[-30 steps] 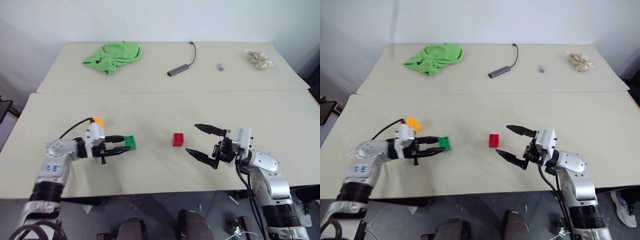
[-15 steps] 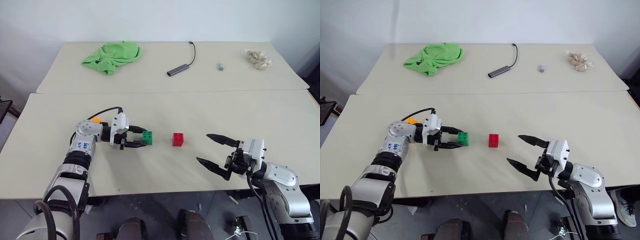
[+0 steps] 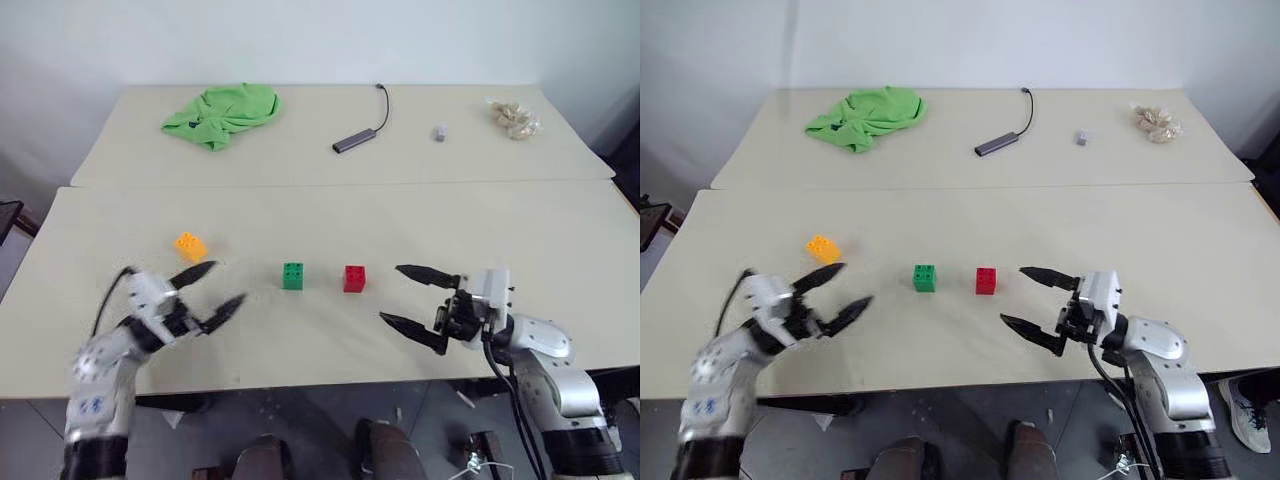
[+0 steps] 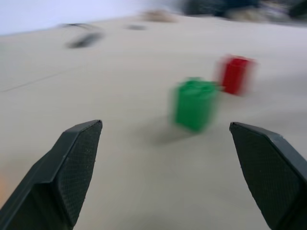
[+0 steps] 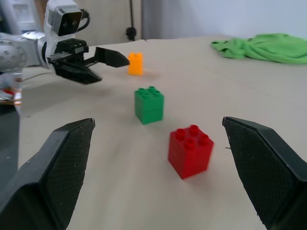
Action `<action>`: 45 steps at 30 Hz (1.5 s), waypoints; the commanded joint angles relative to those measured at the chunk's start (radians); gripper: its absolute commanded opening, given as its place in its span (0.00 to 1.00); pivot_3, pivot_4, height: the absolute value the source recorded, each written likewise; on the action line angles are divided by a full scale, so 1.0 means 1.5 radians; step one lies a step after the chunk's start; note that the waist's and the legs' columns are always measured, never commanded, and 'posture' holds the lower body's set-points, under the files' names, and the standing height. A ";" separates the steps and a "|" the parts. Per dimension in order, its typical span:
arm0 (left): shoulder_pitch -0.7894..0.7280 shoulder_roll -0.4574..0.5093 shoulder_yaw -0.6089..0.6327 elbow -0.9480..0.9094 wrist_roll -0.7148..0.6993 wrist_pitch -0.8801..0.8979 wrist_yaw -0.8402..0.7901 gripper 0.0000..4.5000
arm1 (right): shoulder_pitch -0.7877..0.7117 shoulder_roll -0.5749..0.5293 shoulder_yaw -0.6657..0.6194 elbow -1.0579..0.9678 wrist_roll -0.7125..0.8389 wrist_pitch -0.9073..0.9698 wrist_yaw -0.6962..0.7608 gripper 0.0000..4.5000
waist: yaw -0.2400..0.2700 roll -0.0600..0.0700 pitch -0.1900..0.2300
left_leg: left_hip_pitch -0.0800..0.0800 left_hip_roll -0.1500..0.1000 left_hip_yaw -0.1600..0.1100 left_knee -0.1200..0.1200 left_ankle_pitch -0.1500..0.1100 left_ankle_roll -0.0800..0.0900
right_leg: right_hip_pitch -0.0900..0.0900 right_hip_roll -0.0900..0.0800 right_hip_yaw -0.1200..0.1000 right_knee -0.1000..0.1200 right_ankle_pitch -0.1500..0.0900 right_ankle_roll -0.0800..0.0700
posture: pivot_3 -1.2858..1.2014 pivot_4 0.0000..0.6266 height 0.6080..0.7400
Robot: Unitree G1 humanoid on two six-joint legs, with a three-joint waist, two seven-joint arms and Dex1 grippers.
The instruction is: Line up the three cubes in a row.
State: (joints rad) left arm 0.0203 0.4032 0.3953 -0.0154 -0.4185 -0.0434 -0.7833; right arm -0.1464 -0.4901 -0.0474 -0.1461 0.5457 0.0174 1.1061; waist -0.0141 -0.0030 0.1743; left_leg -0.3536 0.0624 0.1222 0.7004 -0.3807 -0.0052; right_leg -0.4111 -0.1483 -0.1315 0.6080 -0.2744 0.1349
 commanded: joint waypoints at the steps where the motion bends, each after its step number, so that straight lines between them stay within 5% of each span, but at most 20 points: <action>1: 0.101 -0.050 0.112 -0.042 -0.021 -0.017 0.127 1.00 | -0.025 0.022 0.012 0.013 -0.004 -0.034 0.014 1.00 | 0.001 0.000 0.000 | 0.000 0.000 0.000 0.000 0.000 0.000 | 0.000 0.000 0.000 0.000 0.000 0.000 | 0.52 0.24 1.00; 11: 0.118 -0.060 0.119 -0.045 -0.033 -0.025 0.176 1.00 | -0.056 0.014 0.005 0.059 -0.011 -0.068 0.046 1.00 | 0.018 -0.001 0.000 | 0.000 0.000 0.001 0.001 -0.001 0.000 | 0.000 0.000 0.000 -0.001 0.000 -0.001 | 0.52 0.24 1.00; 15: 0.000 -0.004 0.059 0.007 -0.015 0.006 0.142 1.00 | -0.060 0.021 0.010 0.062 -0.015 -0.078 0.043 1.00 | 0.022 -0.001 0.000 | 0.000 0.000 0.001 0.001 -0.001 0.000 | 0.000 0.000 -0.001 0.001 0.000 -0.001 | 0.52 0.24 1.00; 25: -0.270 0.099 -0.047 0.352 0.056 -0.017 0.042 1.00 | -0.041 0.033 0.005 0.037 -0.036 -0.111 0.001 1.00 | 0.003 0.000 -0.001 | 0.000 0.000 0.003 -0.002 0.000 -0.001 | -0.001 0.000 -0.003 0.000 0.000 -0.001 | 0.52 0.24 1.00; 28: -0.295 0.102 -0.052 0.390 0.051 -0.034 0.008 0.86 | -0.022 0.028 0.002 0.018 -0.037 -0.112 -0.013 1.00 | 0.000 0.000 -0.001 | 0.000 0.000 0.003 -0.002 0.000 -0.001 | -0.001 0.000 -0.003 0.000 0.000 -0.001 | 0.52 0.24 1.00; 35: -0.321 0.158 -0.083 0.450 0.066 -0.055 -0.113 0.37 | 0.006 0.021 -0.001 -0.003 -0.044 -0.111 -0.032 1.00 | -0.007 0.000 -0.001 | 0.000 0.000 0.004 -0.001 0.000 -0.001 | -0.001 0.000 -0.002 0.000 0.000 -0.001 | 0.52 0.24 1.00; 45: -0.426 0.155 -0.234 0.513 0.105 -0.189 -0.450 0.34 | 0.029 0.000 -0.012 -0.022 -0.039 -0.100 -0.036 1.00 | -0.001 0.000 -0.001 | 0.000 0.000 0.004 -0.001 0.000 -0.001 | -0.001 0.001 -0.002 0.000 0.000 -0.001 | 0.52 0.24 1.00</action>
State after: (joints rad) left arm -0.5939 0.6411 0.0744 0.7203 -0.2822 -0.2786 -1.3910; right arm -0.1053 -0.4791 -0.0471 -0.1394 0.4716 -0.1278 1.0552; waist -0.0153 -0.0036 0.1734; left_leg -0.3538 0.0620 0.1282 0.6993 -0.3812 -0.0063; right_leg -0.4129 -0.1476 -0.1349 0.6076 -0.2743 0.1335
